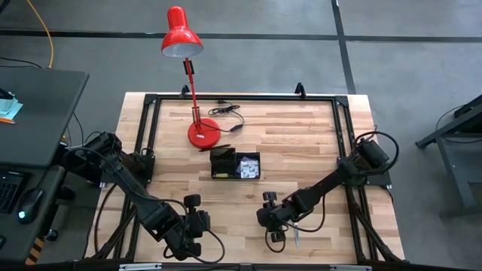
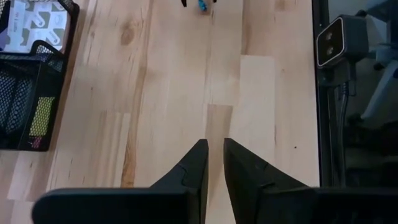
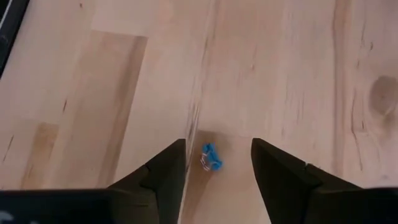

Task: Pick and place office supplies into organizer
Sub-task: Put the blue binder clip into the desk organizer

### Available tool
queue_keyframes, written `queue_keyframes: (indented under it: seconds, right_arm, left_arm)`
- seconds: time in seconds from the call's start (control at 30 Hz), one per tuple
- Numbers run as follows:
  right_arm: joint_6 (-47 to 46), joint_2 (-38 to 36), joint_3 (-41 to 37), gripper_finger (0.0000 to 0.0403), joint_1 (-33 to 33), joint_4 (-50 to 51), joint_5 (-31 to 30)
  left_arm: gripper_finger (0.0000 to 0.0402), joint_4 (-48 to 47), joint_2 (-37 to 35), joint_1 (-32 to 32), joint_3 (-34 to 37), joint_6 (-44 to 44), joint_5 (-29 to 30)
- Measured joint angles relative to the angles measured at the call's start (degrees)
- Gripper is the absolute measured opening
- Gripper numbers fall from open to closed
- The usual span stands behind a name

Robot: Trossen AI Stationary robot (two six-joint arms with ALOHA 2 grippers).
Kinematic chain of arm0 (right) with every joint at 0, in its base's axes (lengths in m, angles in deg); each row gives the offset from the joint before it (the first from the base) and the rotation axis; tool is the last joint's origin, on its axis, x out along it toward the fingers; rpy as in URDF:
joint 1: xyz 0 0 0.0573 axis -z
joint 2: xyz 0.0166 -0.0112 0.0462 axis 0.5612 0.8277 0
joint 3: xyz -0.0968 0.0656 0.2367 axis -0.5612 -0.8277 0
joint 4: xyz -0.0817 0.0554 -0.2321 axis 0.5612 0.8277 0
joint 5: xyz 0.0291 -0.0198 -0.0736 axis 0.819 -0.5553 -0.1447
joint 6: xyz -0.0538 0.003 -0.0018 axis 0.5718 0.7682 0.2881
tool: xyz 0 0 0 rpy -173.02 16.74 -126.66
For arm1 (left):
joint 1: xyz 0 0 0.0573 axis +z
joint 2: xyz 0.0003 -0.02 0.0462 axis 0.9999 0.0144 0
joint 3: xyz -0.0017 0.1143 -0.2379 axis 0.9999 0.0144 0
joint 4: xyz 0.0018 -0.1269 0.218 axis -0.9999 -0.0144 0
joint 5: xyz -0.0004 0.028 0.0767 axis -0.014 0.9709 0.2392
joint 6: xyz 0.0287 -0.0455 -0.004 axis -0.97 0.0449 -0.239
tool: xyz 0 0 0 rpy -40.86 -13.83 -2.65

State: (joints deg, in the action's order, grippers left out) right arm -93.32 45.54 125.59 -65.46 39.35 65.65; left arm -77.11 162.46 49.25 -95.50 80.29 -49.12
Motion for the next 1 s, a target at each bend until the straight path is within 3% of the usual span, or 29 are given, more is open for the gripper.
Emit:
queue_keyframes:
  seconds: [0.13, 0.57, 1.0]
  right_arm:
    - [-0.01, 0.1, 0.0, 0.015, 0.23, -0.05, 0.53]
    - [0.03, 0.38, 0.0, 0.0008, 0.23, -0.38, 1.93]
    - [0.33, 0.16, 2.89, 0.0002, 4.16, -3.9, 0.05]
  left_arm:
    - [0.0037, -0.18, 0.0, 0.01, 0.0, 0.0, -0.01]
    - [0.0037, -1.69, 0.0, 0.04, 0.0, -0.11, -0.02]
    - [0.0037, -3.25, -1.17, -0.37, 0.0, 1.06, -0.09]
